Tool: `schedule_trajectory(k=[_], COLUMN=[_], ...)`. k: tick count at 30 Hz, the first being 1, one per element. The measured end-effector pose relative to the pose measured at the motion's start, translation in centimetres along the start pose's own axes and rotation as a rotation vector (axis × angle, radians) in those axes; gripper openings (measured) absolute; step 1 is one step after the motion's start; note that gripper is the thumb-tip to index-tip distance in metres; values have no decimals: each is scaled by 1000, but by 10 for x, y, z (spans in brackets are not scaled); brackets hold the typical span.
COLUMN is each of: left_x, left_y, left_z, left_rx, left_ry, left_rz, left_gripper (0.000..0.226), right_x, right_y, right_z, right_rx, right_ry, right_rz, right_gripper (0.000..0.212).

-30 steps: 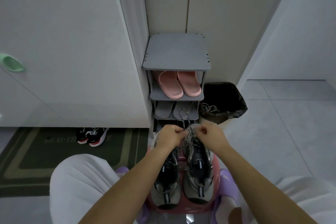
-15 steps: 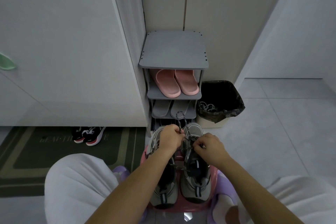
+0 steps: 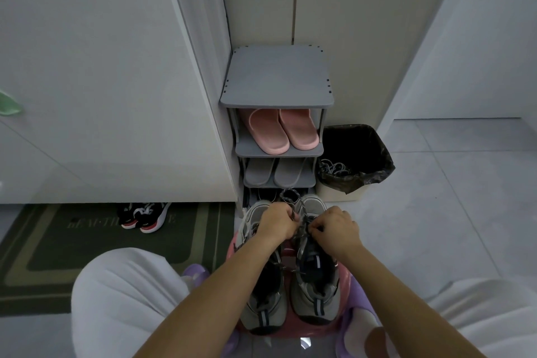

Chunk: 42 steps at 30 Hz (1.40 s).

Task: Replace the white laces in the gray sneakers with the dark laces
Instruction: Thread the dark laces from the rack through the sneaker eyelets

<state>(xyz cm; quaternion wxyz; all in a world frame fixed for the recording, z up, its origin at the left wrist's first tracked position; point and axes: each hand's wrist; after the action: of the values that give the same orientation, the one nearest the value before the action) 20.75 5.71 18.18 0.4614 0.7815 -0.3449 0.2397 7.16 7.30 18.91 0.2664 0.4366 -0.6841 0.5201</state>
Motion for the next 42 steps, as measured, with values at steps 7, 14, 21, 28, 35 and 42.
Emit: schedule_trajectory(k=[7,14,21,28,35,42], left_x=[4,3,4,-1,-5,-10], left_y=[10,12,16,12,8,7], left_z=[0,6,7,10,2,-4], left_rx=[-70,-78,-141,-143,-81,12], left_ry=[26,-47,-56,-82,-160,-115], left_rz=[296,312,431,289,86,24], left_gripper=[31,29,20,9,33,31], right_x=[0,-1,-6,-10,-23,-18], right_y=[-2,0,1,5,11,10], right_z=[2,3,5,8,11,5], right_rx=[3,-11,-10,-26,-98,-297], right_ry=[-10,-25,-51,-29,66,138], right_rz=[-6,-17,-39,-7,280,850], right_gripper=[23,24,27,25,12,12])
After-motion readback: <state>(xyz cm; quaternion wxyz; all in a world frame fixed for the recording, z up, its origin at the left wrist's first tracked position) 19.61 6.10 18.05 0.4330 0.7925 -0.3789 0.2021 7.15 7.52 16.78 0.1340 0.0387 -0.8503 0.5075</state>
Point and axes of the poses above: each hand's wrist, its own z-axis towards the middle knuckle, its own x-axis out of the back of the hand, y = z × x, and after that the axes turned 9 degrees about z, right-handed
